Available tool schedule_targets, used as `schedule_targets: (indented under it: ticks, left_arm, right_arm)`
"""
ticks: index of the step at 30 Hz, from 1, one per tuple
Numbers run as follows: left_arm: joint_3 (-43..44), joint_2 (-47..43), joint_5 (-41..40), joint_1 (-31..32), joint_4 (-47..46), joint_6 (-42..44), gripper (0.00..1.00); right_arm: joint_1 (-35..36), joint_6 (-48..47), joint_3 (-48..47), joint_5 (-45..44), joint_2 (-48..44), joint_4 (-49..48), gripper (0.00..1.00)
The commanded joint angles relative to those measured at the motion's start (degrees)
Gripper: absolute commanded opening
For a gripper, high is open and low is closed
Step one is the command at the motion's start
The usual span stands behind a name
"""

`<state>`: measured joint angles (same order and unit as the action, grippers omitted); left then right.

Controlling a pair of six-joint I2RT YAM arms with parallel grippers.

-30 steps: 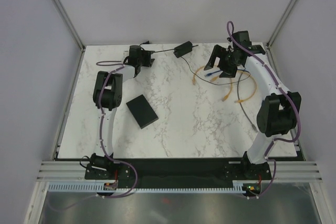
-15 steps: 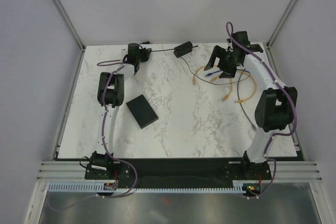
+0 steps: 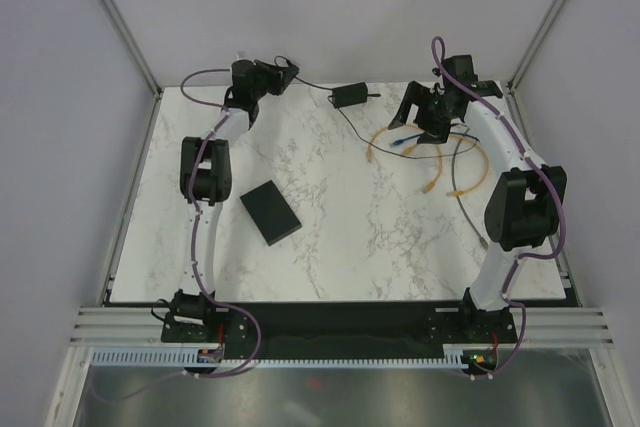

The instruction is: Pull the plug from the switch port

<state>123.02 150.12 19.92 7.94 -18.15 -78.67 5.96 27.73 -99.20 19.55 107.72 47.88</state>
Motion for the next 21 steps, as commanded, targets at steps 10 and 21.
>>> schedule_targets:
  ticks: [10,21]
  left_arm:
    - [-12.3,-20.7,20.7,9.4,6.8,18.9,0.02]
    - [-20.0,-26.8,20.2,13.9,16.1,27.2,0.02]
  right_arm:
    - [-1.6,1.2,1.6,-3.4,-6.6,0.0,0.98]
    - [-2.9,-0.4,4.4,-2.2,-7.4,2.4,0.98]
